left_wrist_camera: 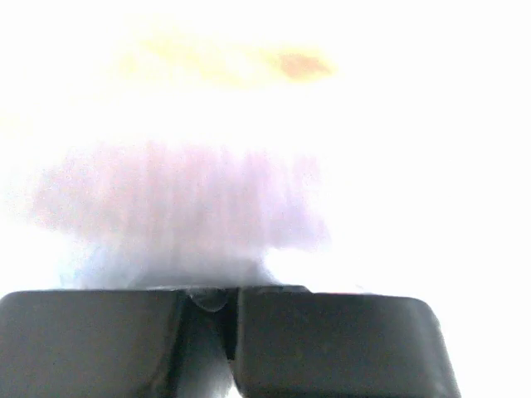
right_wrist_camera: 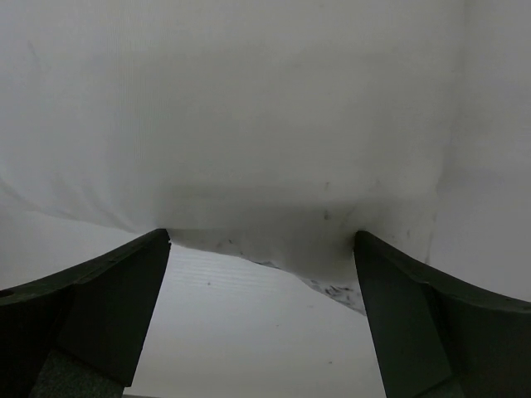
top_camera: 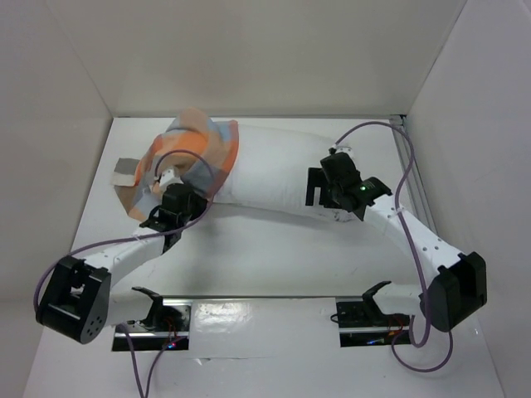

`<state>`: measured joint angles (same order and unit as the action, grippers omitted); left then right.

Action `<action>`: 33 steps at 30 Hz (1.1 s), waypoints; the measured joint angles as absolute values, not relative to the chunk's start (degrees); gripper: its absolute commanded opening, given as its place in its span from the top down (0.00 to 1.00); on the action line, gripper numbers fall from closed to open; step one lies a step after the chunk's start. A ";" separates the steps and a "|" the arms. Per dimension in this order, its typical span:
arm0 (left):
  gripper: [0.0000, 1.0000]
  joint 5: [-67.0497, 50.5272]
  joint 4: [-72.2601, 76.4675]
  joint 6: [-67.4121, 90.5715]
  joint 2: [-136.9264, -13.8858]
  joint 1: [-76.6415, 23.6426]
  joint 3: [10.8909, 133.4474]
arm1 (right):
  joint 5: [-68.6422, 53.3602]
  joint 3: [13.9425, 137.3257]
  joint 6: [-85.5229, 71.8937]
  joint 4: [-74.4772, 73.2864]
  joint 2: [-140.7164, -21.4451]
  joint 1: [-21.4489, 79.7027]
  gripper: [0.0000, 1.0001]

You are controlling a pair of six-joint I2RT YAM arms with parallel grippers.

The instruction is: Put the pillow into the pillowcase

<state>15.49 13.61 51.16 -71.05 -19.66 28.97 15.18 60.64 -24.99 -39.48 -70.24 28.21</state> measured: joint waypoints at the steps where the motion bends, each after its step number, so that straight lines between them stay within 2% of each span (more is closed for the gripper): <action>1: 1.00 14.57 13.19 50.70 -70.30 -19.68 29.76 | 15.09 60.27 -25.19 -38.92 -71.22 28.12 0.05; 4: 1.00 11.75 12.36 48.97 -69.32 -21.15 33.19 | 13.63 58.43 -25.12 -34.98 -75.11 28.14 0.60; 5: 1.00 11.09 12.27 48.21 -69.54 -22.37 34.35 | 12.69 57.98 -25.56 -33.67 -76.69 28.08 0.99; 10: 1.00 9.30 11.16 47.22 -74.37 -30.57 39.09 | 10.39 57.56 -26.39 -30.20 -82.35 28.40 1.00; 18: 1.00 5.82 5.04 45.95 -84.31 -40.25 49.52 | 11.14 60.45 -27.51 -29.58 -82.61 29.82 1.00; 27: 1.00 0.19 -12.36 38.44 -80.82 -34.74 66.48 | 15.88 62.94 -26.83 -30.26 -80.40 29.43 1.00; 33: 1.00 -2.94 -21.34 34.72 -70.65 -34.22 75.59 | 18.52 66.48 -25.12 -36.49 -70.48 29.61 1.00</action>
<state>-2.94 -21.34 34.72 -70.65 -34.22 75.59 18.52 66.48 -25.12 -36.49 -70.48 29.61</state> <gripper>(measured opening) 0.031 0.033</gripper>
